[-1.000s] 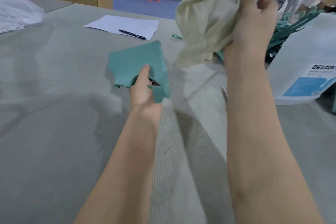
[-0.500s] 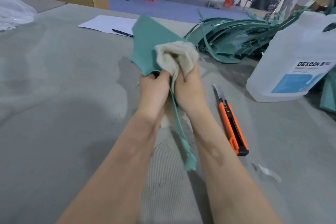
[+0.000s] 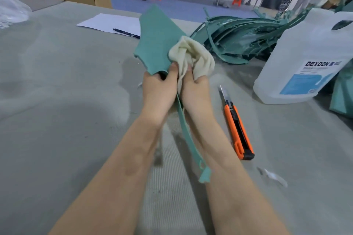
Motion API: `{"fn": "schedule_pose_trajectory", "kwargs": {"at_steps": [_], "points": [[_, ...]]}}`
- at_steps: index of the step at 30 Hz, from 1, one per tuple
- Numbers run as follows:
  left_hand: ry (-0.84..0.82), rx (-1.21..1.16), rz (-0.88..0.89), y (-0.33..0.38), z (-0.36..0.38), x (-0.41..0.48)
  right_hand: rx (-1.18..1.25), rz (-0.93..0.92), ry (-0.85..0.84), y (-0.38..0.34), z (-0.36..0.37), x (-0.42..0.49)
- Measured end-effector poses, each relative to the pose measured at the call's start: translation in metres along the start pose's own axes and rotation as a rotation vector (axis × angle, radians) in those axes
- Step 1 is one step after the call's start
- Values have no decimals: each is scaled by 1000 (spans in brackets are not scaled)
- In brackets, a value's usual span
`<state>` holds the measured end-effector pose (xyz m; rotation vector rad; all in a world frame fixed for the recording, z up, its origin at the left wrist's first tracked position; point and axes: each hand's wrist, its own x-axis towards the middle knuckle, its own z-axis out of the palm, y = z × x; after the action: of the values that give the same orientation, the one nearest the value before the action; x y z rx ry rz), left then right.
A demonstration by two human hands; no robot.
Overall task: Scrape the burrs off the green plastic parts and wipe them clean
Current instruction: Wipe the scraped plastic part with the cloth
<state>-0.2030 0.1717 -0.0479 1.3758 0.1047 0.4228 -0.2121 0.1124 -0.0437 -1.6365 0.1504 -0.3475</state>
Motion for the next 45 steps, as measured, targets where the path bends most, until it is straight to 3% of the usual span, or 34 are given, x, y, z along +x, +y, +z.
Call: {"fn": "schedule_pose_trajectory", "kwargs": {"at_steps": [5, 8, 12, 14, 17, 20, 22, 25, 27, 28, 31, 33, 36, 40, 43, 45], "points": [[-219, 85, -43, -3, 4, -8, 242, 138, 250, -5, -24, 17], [-354, 136, -6, 0, 12, -18, 348, 117, 374, -2, -43, 24], [-375, 148, -13, 7, 7, -18, 292, 134, 417, 3, -47, 28], [-320, 36, -64, 12, -1, -14, 343, 198, 429, 3, -54, 31], [-114, -62, -138, 12, -9, -2, 488, 213, 360, 0, -58, 28], [-2, -25, -198, 6, -9, 3, 521, -11, 202, -8, -51, 21], [-44, 84, -182, 3, -9, 1, 569, -98, 82, -14, -46, 14], [-245, 263, -103, 1, -10, -3, 675, -96, -32, -20, -41, 10], [-364, 335, -78, 0, -8, -6, 575, -173, 2, -20, -39, 10], [-379, 322, -82, 1, -7, -8, 405, -257, 21, -18, -38, 10], [-301, 206, -137, 3, -5, -8, -211, -435, 5, -9, -32, 7], [-243, 83, -170, 8, -6, -7, -393, -471, -44, -3, -29, 7], [-149, 45, -207, 12, -10, -5, -335, -453, -167, -1, -25, 4], [10, -42, -250, 9, -10, -5, -364, -471, -173, 1, -18, 1], [-29, -236, -183, 12, -9, -7, -428, -548, -99, 4, -16, 4], [-126, -169, -148, 8, -6, -7, -476, -563, 8, 6, -20, 10]]}}
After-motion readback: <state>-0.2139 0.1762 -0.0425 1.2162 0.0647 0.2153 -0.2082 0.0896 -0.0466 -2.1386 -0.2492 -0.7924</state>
